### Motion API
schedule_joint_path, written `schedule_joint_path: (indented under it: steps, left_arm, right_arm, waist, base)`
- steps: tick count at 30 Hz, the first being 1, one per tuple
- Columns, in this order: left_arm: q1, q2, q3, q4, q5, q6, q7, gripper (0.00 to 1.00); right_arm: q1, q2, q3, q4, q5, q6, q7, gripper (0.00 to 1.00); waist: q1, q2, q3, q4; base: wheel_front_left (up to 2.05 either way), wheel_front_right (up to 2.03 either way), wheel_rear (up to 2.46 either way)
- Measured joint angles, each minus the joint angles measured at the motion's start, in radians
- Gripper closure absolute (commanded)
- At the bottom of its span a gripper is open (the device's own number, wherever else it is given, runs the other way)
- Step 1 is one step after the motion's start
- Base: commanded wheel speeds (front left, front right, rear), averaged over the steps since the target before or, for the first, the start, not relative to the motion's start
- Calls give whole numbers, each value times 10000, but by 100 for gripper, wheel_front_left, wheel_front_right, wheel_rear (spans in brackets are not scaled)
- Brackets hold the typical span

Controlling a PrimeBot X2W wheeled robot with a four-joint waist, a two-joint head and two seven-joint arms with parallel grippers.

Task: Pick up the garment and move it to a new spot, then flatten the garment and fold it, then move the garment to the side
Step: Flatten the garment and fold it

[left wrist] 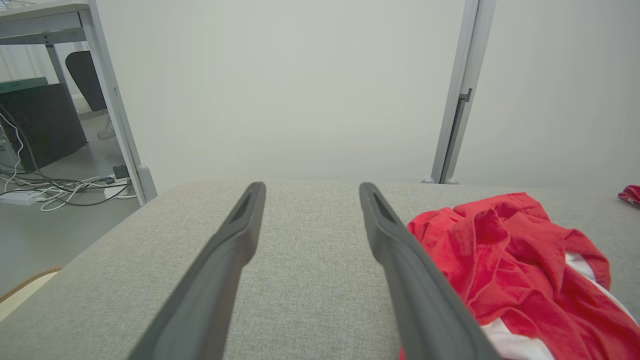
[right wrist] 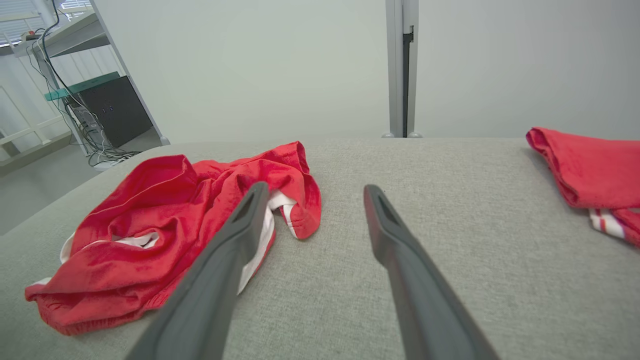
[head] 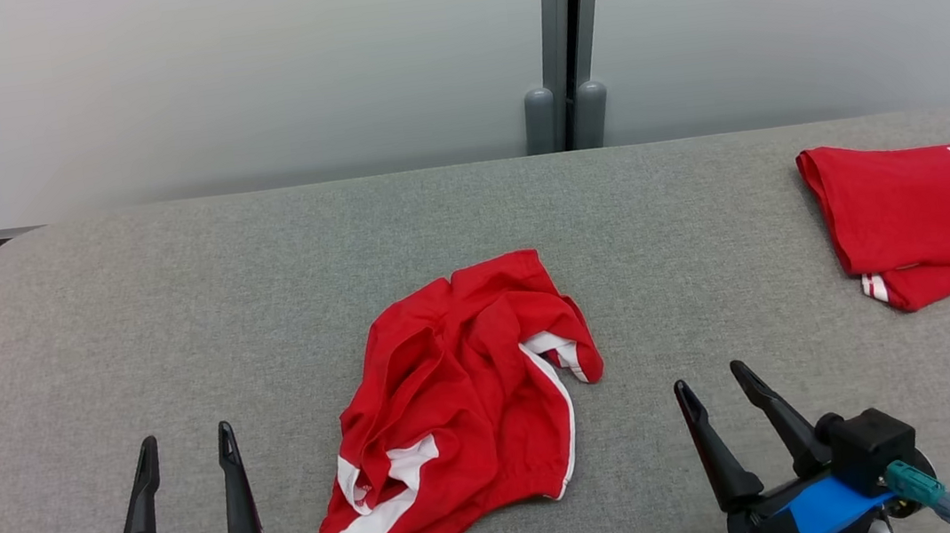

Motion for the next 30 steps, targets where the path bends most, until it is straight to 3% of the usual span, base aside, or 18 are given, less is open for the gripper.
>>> schedule_joint_path:
  steps: [11, 30]
  left_arm:
    - [-32, 0, -161, 69, 69, -102, 0, 0]
    - [-663, 2, -968, 130, -407, 150, 0, 0]
  right_arm:
    - [-1588, 121, 1628, 742, -199, 0, 0, 0]
    - [-5806, 332, 3549, 5963, -196, 0, 2, 0]
  waist:
    - [0, 0, 75, 466]
    - [2, 3, 1051, 2141]
  base:
    - [0, 0, 0]
    - [0, 0, 0]
